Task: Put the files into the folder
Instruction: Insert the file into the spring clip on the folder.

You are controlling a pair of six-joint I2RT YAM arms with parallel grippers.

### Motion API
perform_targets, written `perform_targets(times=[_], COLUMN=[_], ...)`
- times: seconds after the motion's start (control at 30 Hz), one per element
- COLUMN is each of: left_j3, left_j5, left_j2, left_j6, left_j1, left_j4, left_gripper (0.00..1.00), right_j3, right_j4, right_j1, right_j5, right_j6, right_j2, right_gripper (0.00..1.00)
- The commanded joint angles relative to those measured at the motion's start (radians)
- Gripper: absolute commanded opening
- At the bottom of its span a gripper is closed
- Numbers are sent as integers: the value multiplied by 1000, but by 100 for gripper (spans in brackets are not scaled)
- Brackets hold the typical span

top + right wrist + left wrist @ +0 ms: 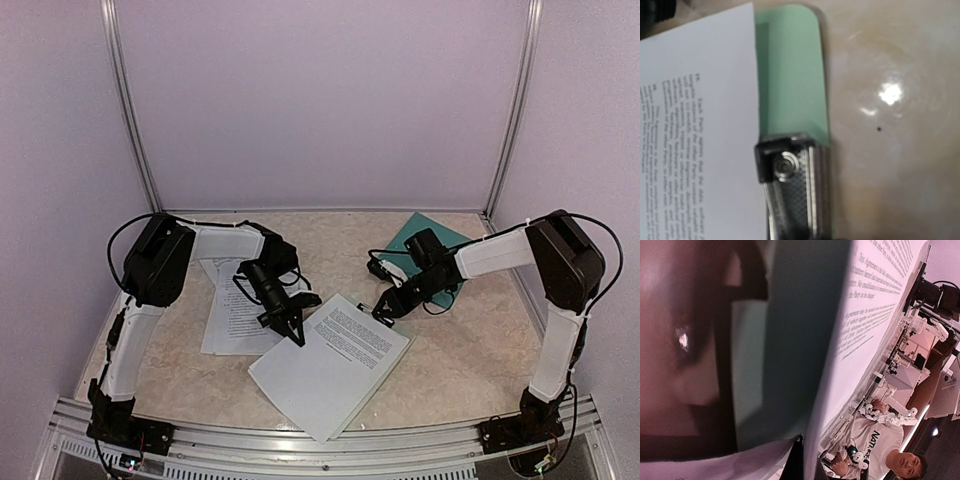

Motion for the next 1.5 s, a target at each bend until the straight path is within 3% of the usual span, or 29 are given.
perform_targets(times=[0.0,0.77,1.47], left_j3=[21,-16,69], left_j5=[-3,-32,30], left_j2=[-8,-92,-18], left_j6=[-12,-118,-106], left_j1=[10,14,4], left_j4=[-18,2,-127], left_gripper=[0,0,0], right_j3=[-12,-15,-13], right_j4=[-55,-53,-48], right_j1=[3,3,18], right_j5=[59,74,111], right_j6=[1,-2,2], right_j2=[27,15,-1], right_gripper=[0,0,0])
